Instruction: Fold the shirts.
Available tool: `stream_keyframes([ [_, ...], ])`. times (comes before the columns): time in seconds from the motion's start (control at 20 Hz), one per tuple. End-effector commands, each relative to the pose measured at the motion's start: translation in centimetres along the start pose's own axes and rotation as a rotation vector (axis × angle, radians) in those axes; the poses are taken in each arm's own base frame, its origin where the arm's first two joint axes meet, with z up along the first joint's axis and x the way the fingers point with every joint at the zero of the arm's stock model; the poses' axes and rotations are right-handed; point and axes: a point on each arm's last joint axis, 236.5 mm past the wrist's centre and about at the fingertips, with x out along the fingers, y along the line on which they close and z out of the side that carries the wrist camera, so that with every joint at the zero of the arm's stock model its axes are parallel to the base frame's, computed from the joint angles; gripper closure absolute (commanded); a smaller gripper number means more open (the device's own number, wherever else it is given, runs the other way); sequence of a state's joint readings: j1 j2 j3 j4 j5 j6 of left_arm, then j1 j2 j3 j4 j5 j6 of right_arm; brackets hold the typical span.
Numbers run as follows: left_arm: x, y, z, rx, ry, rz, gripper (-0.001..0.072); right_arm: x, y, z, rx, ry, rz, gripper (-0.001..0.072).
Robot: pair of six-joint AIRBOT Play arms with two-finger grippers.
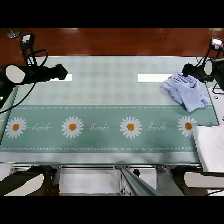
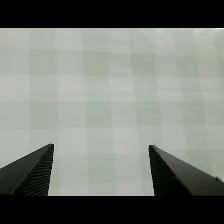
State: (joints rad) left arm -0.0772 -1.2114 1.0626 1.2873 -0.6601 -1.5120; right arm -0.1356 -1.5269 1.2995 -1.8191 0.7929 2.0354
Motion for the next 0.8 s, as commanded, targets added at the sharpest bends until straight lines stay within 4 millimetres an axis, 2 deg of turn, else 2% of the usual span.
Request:
stream_keyframes([
  [0.0, 1.1, 0.4, -0.9, -0.025, 0.034, 0.006, 0.0003, 4.7, -2.3, -5.4, 0.017, 0.267, 0.033, 0.0086],
  [0.1, 2.3, -0.4, -3.2, -0.099, 0.120, -0.014, 0.0003, 5.2, -2.7, -7.9, -0.031, 0.388, 0.020, 0.0100],
  [0.15, 2.5, -0.6, -5.0, -0.095, 0.192, -0.018, 0.0003, 4.8, -2.7, -8.8, -0.049, 0.438, 0.022, 0.0174],
  [0.25, 1.6, -0.2, -8.5, -0.088, 0.348, -0.007, 0.0003, 3.0, -1.9, -9.2, -0.095, 0.500, 0.069, 0.0688],
  [0.3, 0.6, 0.7, -9.9, -0.084, 0.424, 0.015, 0.0003, 1.5, -1.1, -8.3, -0.113, 0.499, 0.106, 0.0691],
  [0.35, -0.6, 2.1, -11.0, -0.084, 0.497, 0.048, 0.0003, -0.2, -0.5, -6.5, -0.131, 0.460, 0.138, 0.0691],
  [0.45, -3.4, 4.4, -11.9, -0.113, 0.565, 0.087, 0.0003, -5.5, 1.6, -0.2, -0.130, 0.255, 0.218, 0.0691],
  [0.5, -4.9, 5.0, -11.7, -0.109, 0.566, 0.088, 0.0003, -9.4, 3.1, 3.6, -0.112, 0.103, 0.279, 0.0691],
  [0.6, -8.3, 4.8, -10.7, -0.058, 0.506, 0.079, 0.0003, -18.5, 5.1, 9.5, -0.101, -0.183, 0.383, 0.0691],
  [0.7, -11.6, 2.9, -9.7, -0.034, 0.391, 0.048, 0.0003, -27.6, 6.0, 12.3, -0.127, -0.419, 0.431, 0.0691],
  [0.75, -13.1, 1.4, -9.5, -0.039, 0.325, 0.008, 0.0003, -31.4, 6.1, 12.9, -0.134, -0.505, 0.451, 0.0692],
])
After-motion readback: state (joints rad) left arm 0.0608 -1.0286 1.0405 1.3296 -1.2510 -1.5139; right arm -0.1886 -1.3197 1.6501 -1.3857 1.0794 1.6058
